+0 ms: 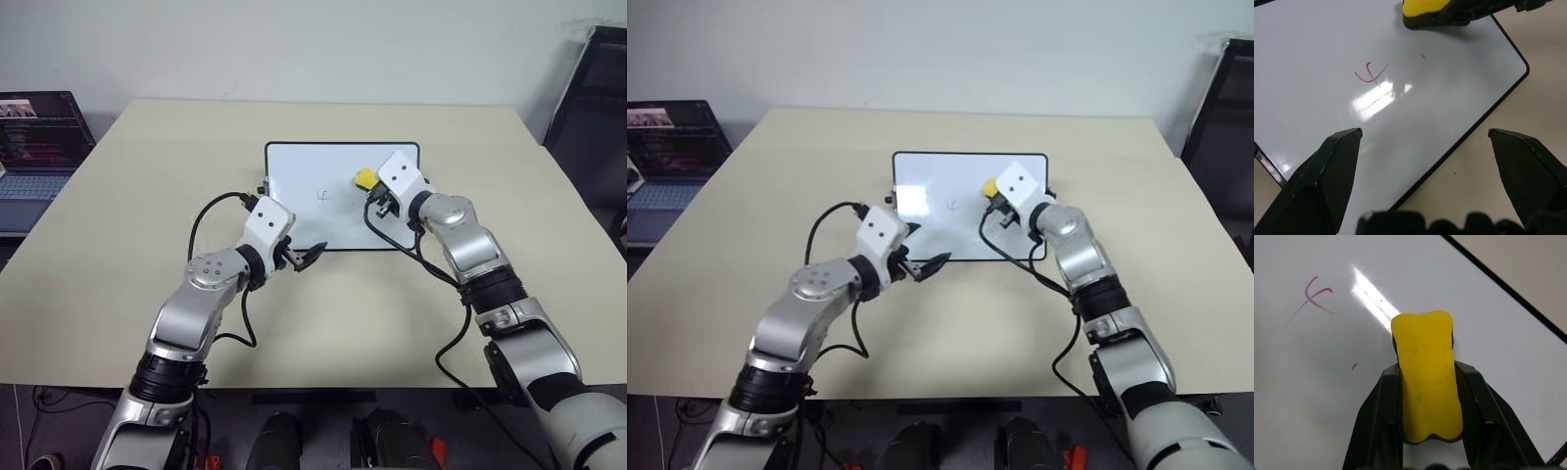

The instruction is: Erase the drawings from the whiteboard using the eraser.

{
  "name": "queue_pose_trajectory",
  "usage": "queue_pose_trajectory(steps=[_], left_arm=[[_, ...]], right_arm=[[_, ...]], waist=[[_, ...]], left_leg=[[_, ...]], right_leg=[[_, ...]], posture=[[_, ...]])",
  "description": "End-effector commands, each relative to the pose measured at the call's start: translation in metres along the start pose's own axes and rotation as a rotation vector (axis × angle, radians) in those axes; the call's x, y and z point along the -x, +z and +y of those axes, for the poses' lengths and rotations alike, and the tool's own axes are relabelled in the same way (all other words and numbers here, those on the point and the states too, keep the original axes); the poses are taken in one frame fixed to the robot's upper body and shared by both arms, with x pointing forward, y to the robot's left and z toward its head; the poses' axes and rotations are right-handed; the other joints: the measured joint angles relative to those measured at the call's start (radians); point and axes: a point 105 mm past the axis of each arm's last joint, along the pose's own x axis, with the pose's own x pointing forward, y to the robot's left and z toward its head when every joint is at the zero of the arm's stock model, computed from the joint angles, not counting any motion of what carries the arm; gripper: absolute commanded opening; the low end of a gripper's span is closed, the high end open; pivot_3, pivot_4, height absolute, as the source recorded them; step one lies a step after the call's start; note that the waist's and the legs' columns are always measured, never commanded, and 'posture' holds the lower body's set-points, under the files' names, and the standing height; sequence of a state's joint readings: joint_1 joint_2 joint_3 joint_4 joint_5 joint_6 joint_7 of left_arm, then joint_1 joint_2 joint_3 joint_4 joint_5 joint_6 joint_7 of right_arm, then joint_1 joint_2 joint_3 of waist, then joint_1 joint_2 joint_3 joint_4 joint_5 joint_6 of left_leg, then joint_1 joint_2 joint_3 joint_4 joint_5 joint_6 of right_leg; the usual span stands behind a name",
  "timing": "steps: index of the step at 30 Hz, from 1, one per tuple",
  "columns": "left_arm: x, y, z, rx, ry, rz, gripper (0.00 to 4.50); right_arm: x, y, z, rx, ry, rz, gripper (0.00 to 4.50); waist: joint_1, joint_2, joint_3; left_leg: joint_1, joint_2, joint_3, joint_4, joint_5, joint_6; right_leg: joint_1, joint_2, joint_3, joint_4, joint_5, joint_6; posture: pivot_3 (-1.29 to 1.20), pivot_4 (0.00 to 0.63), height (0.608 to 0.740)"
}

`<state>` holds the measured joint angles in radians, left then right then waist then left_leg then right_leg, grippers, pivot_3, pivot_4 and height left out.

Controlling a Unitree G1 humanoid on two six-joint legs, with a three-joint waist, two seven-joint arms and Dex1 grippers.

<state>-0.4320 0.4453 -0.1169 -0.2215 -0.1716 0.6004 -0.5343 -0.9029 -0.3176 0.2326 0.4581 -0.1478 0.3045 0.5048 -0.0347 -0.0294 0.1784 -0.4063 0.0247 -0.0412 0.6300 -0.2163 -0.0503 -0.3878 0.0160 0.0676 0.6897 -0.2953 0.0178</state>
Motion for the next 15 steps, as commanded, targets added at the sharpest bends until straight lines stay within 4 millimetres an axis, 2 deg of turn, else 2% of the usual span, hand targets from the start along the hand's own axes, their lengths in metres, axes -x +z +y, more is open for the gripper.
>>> queue_pose_trajectory(steps=[1,7,12,15], left_arm=[[0.000,0.006,0.000,-0.019,0.006,-0.029,4.50],[-0.002,0.006,0.000,-0.019,0.001,-0.029,4.50],[-0.004,0.008,-0.003,-0.021,-0.012,-0.034,4.50],[-0.004,0.008,-0.004,-0.022,-0.015,-0.034,4.50]], right_arm=[[0.010,-0.012,0.017,0.087,0.122,0.050,1.10],[0.019,-0.020,0.026,0.192,0.180,0.083,1.10],[0.012,0.003,-0.005,0.215,-0.024,0.002,1.10],[0.009,0.012,-0.006,0.210,-0.049,-0.035,1.10]], waist=[[0.000,0.000,0.000],[-0.001,0.000,0.000],[-0.002,0.000,0.000],[-0.002,0.000,0.000]], left_leg=[[0.000,0.000,0.000,0.000,0.000,0.000],[0.001,0.000,0.000,0.000,0.000,0.000],[0.003,0.000,0.001,0.000,0.000,0.000],[0.003,0.000,0.002,0.000,0.000,0.000]], right_leg=[[0.000,0.000,0.000,0.000,0.000,0.000],[0.000,0.000,0.000,0.001,0.000,0.000],[0.001,0.000,0.001,0.002,0.000,0.000],[0.000,0.000,0.002,0.002,0.000,0.000]], posture=[[0.00,0.150,0.740],[0.00,0.150,0.740],[0.00,0.150,0.740],[0.00,0.150,0.740]])
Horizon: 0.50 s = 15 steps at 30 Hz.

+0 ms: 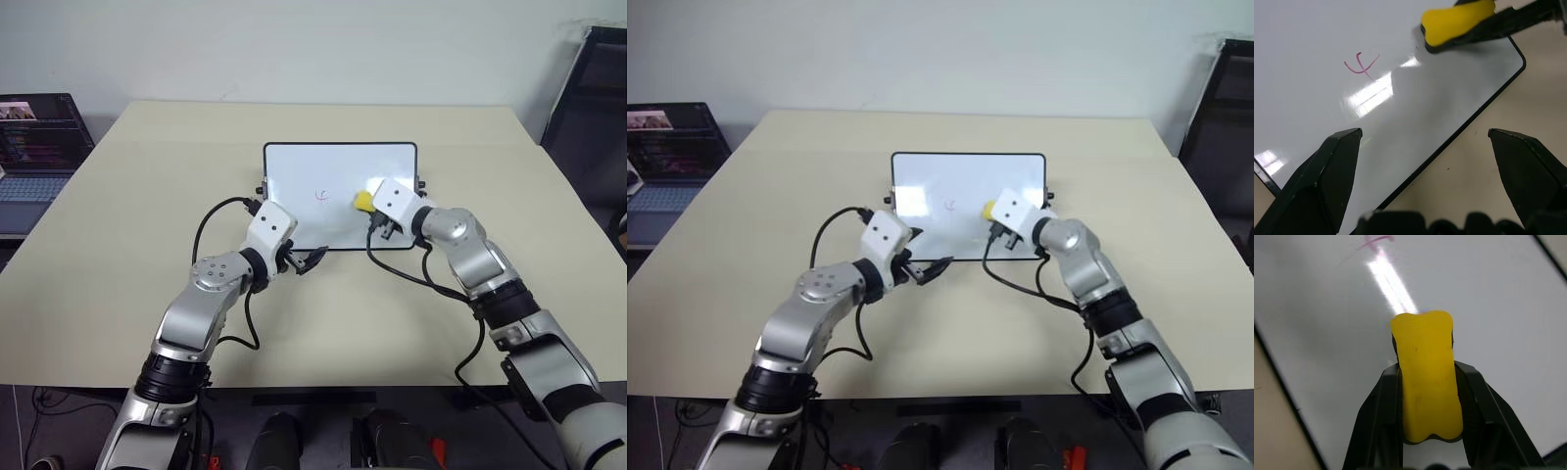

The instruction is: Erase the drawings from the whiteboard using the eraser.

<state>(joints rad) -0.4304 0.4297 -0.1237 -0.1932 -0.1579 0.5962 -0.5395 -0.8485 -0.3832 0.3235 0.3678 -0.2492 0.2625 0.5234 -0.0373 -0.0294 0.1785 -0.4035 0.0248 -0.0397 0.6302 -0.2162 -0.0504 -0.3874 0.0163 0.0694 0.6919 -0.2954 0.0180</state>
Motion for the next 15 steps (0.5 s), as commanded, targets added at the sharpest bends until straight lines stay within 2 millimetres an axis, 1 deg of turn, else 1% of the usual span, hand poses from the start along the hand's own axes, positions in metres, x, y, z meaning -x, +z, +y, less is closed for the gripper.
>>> queue_pose_trajectory(steps=[1,3,5,7,10,12,15], left_arm=[[-0.001,0.016,-0.002,-0.037,-0.010,-0.054,4.50],[-0.001,0.016,-0.003,-0.038,-0.013,-0.054,4.50],[-0.001,0.017,-0.004,-0.039,-0.013,-0.056,4.50],[-0.001,0.018,-0.004,-0.037,-0.010,-0.060,4.50],[0.000,0.018,-0.004,-0.036,-0.010,-0.058,4.50],[0.000,0.018,-0.004,-0.037,-0.010,-0.055,4.50],[0.000,0.019,-0.004,-0.037,-0.014,-0.056,4.50]], right_arm=[[0.000,0.016,-0.018,0.001,-0.078,-0.062,1.10],[-0.002,0.018,-0.012,-0.005,-0.061,-0.065,1.10],[-0.004,0.016,-0.001,-0.004,-0.003,-0.060,1.10],[-0.002,0.011,0.016,0.001,0.086,-0.038,1.10],[0.002,0.003,0.030,0.009,0.154,-0.009,1.10],[0.004,0.001,0.030,0.016,0.143,-0.006,1.10],[0.001,0.008,0.010,0.021,0.027,-0.025,1.10]], waist=[[0.001,0.000,0.000],[0.001,0.000,0.000],[0.000,0.000,0.000],[0.000,0.000,0.000],[0.001,0.000,0.000],[0.001,0.000,0.000],[0.001,0.000,0.000]], left_leg=[[0.000,0.000,0.000,0.000,0.000,0.000],[0.000,0.000,0.000,-0.001,0.000,0.000],[-0.001,0.000,0.000,-0.001,0.000,0.000],[-0.001,0.000,0.000,-0.001,0.000,0.000],[-0.001,0.000,-0.001,-0.001,0.000,0.000],[-0.001,0.000,-0.001,-0.001,0.000,0.000],[0.000,0.000,-0.001,-0.001,0.000,0.000]], right_leg=[[0.000,0.000,0.000,0.000,0.000,0.000],[0.000,0.000,0.000,-0.001,0.000,0.000],[0.000,0.000,0.000,-0.002,0.000,0.000],[0.000,0.000,0.000,-0.002,0.000,0.000],[0.000,0.000,0.000,-0.002,0.000,0.000],[0.000,0.000,0.000,-0.002,0.000,0.000],[0.000,0.000,0.000,-0.002,0.000,0.000]], posture=[[0.00,0.150,0.740],[0.00,0.150,0.740],[0.00,0.150,0.740],[0.00,0.150,0.740],[0.00,0.150,0.740],[0.00,0.150,0.740],[0.00,0.150,0.740]])
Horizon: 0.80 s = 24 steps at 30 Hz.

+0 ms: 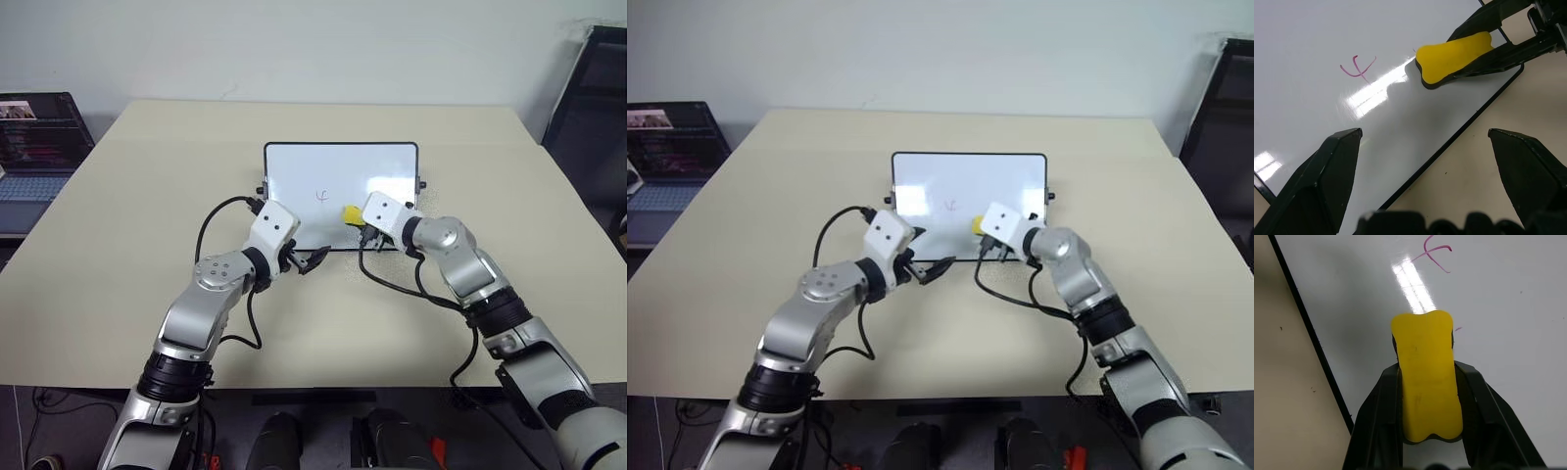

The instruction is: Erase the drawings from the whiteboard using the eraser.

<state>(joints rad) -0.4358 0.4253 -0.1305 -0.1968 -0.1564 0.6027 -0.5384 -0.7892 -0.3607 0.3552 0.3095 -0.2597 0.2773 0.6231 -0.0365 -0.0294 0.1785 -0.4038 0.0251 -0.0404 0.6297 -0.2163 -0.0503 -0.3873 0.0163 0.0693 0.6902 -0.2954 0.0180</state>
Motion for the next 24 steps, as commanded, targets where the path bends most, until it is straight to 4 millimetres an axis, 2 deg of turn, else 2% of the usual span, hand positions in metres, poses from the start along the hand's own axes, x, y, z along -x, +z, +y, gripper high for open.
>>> queue_pose_trajectory(steps=[1,5,14,16,20,22,24], left_arm=[[0.002,0.017,-0.002,-0.035,-0.010,-0.054,4.50],[0.002,0.017,-0.002,-0.036,-0.011,-0.052,4.50],[0.002,0.015,-0.002,-0.038,-0.014,-0.047,4.50],[0.002,0.015,-0.002,-0.039,-0.015,-0.045,4.50],[0.005,0.010,0.001,-0.034,0.003,-0.035,4.50],[0.007,0.009,0.004,-0.026,0.017,-0.032,4.50],[0.011,0.005,0.009,0.006,0.057,-0.026,4.50]], right_arm=[[0.005,0.011,-0.033,0.023,-0.163,-0.025,1.10],[0.007,0.012,-0.043,0.022,-0.207,-0.028,1.10],[0.007,0.003,0.000,0.054,0.014,0.007,1.10],[0.008,0.004,-0.002,0.050,-0.006,0.001,1.10],[0.016,0.009,-0.026,-0.038,-0.141,-0.045,1.10],[0.020,0.010,-0.027,-0.092,-0.147,-0.070,1.10],[0.031,0.014,-0.015,-0.195,-0.083,-0.134,1.10]], waist=[[0.000,0.000,0.000],[0.001,0.000,0.000],[-0.001,0.000,0.000],[-0.002,0.000,0.000],[-0.003,0.000,0.000],[-0.001,0.000,0.000],[0.001,0.000,0.000]], left_leg=[[0.000,0.000,0.000,0.000,0.000,0.000],[0.000,0.000,0.000,0.000,0.000,0.000],[0.000,0.000,0.000,-0.001,0.000,0.000],[0.000,0.000,0.000,0.000,0.000,0.000],[0.000,0.000,0.000,0.000,0.000,0.000],[-0.001,0.000,0.000,0.000,0.000,0.000],[-0.001,0.000,0.000,-0.001,0.000,0.000]], right_leg=[[0.000,0.000,0.000,0.000,0.000,0.000],[0.000,0.000,0.000,0.001,0.000,0.000],[0.000,0.000,0.000,-0.001,0.000,0.000],[0.000,0.000,0.000,-0.001,0.000,0.000],[0.000,0.000,0.000,0.000,0.000,0.000],[0.000,0.000,0.000,-0.001,0.000,0.000],[0.000,0.000,0.000,-0.002,0.000,0.000]], posture=[[0.00,0.150,0.740],[0.00,0.150,0.740],[0.00,0.150,0.740],[0.00,0.150,0.740],[0.00,0.150,0.740],[0.00,0.150,0.740],[0.00,0.150,0.740]])
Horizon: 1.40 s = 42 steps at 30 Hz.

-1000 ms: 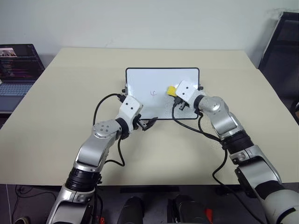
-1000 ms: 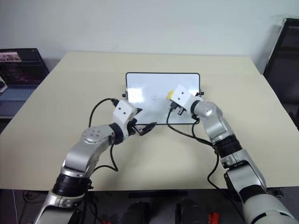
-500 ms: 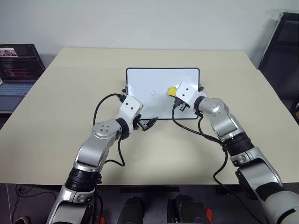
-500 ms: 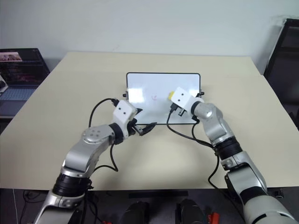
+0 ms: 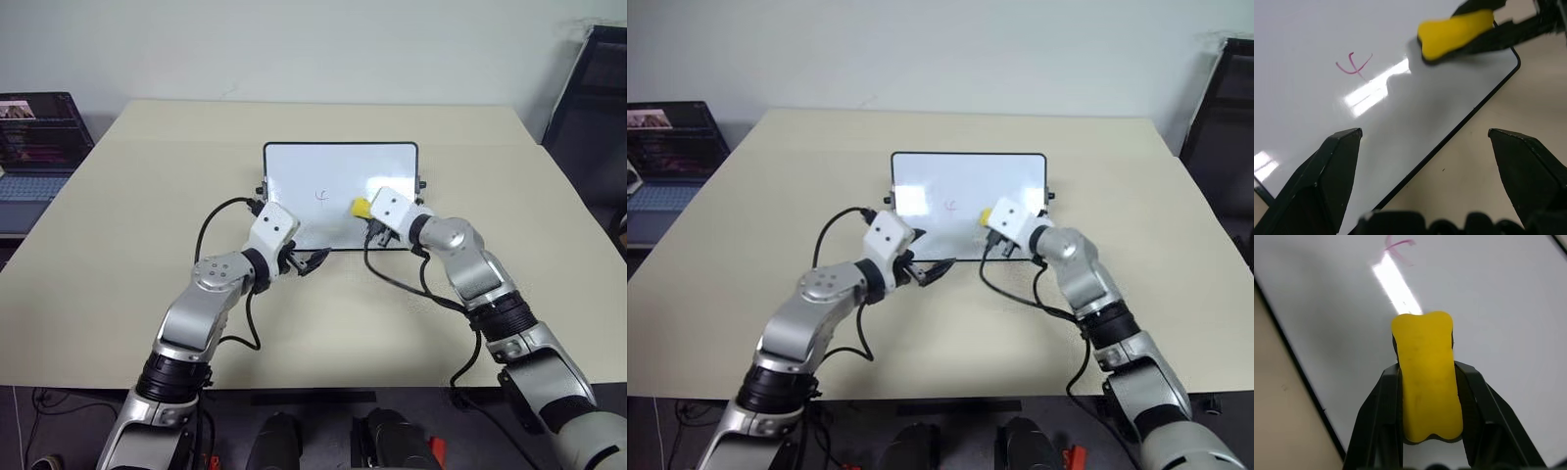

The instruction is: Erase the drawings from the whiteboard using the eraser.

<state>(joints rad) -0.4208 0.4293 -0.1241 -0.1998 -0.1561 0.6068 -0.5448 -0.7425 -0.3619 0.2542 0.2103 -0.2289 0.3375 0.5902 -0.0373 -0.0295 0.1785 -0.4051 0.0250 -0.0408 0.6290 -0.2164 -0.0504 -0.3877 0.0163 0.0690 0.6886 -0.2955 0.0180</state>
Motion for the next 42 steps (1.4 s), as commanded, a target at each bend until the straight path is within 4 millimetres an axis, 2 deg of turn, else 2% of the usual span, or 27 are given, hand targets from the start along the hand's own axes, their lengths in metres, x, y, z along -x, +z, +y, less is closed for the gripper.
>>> queue_pose_trajectory(steps=[1,5,9,14,19,23,26,33,39,42], left_arm=[[0.010,0.007,0.011,0.013,0.074,-0.034,4.50],[0.021,-0.006,0.017,0.049,0.125,-0.005,4.50],[0.030,-0.010,0.024,0.042,0.167,-0.007,4.50],[0.037,-0.006,0.034,0.111,0.234,-0.060,4.50],[0.041,-0.002,0.040,0.148,0.270,-0.084,4.50],[0.041,-0.003,0.044,0.158,0.273,-0.082,4.50],[0.040,-0.010,0.047,0.153,0.255,-0.021,4.50],[0.035,-0.004,0.052,0.127,0.216,0.008,4.50],[0.030,-0.001,0.053,0.082,0.133,0.037,4.50],[0.026,0.002,0.050,0.059,0.087,0.037,4.50]], right_arm=[[0.022,0.015,0.009,-0.171,0.058,-0.125,1.10],[0.048,0.014,0.022,-0.346,0.094,-0.195,1.10],[0.069,0.016,0.036,-0.410,0.102,-0.291,1.10],[0.084,-0.001,0.052,-0.479,0.069,-0.280,1.10],[0.087,-0.013,0.051,-0.504,0.021,-0.268,1.10],[0.082,-0.014,0.044,-0.491,-0.010,-0.266,1.10],[0.074,-0.010,0.037,-0.481,-0.023,-0.256,1.10],[0.057,0.008,0.030,-0.366,-0.024,-0.243,1.10],[0.028,0.025,0.024,-0.249,-0.034,-0.229,1.10],[0.011,0.040,0.019,-0.307,-0.030,-0.250,1.10]], waist=[[0.003,0.000,0.000],[0.004,0.000,0.000],[0.004,0.000,0.000],[0.005,0.000,0.000],[0.003,0.000,0.000],[0.004,0.000,0.000],[0.003,0.000,0.000],[0.005,0.000,0.000],[0.002,0.000,0.000],[0.002,0.000,0.000]], left_leg=[[-0.001,0.000,-0.001,0.000,0.000,0.000],[-0.004,0.001,-0.005,-0.001,0.000,0.000],[-0.006,0.000,-0.008,0.000,0.000,0.000],[-0.005,0.000,-0.008,0.000,0.000,0.000],[-0.004,0.000,-0.008,0.000,0.000,0.000],[-0.004,0.000,-0.007,0.000,0.000,0.000],[-0.004,0.000,-0.006,0.000,0.000,0.000],[-0.005,0.000,-0.006,0.000,0.000,0.000],[-0.004,0.000,-0.006,0.000,0.000,0.000],[-0.004,0.000,-0.006,0.000,0.000,0.000]], right_leg=[[0.000,0.000,0.000,-0.001,0.000,0.000],[-0.001,0.000,0.000,-0.005,0.000,0.000],[0.000,0.000,-0.001,-0.006,0.000,0.000],[0.001,0.000,-0.003,-0.006,0.000,0.000],[0.001,0.000,-0.003,-0.006,0.000,0.000],[0.001,0.000,-0.003,-0.006,0.000,0.001],[0.001,0.000,-0.003,-0.006,0.000,0.000],[0.001,0.000,-0.003,-0.006,0.000,0.000],[0.001,0.000,-0.003,-0.006,0.000,0.000],[0.000,0.000,-0.004,-0.006,0.000,0.000]], posture=[[0.00,0.150,0.740],[0.00,0.150,0.740],[0.00,0.150,0.740],[0.00,0.150,0.740],[0.00,0.150,0.740],[0.00,0.150,0.740],[0.00,0.150,0.740],[0.00,0.150,0.740],[0.00,0.150,0.740],[0.00,0.150,0.740]])
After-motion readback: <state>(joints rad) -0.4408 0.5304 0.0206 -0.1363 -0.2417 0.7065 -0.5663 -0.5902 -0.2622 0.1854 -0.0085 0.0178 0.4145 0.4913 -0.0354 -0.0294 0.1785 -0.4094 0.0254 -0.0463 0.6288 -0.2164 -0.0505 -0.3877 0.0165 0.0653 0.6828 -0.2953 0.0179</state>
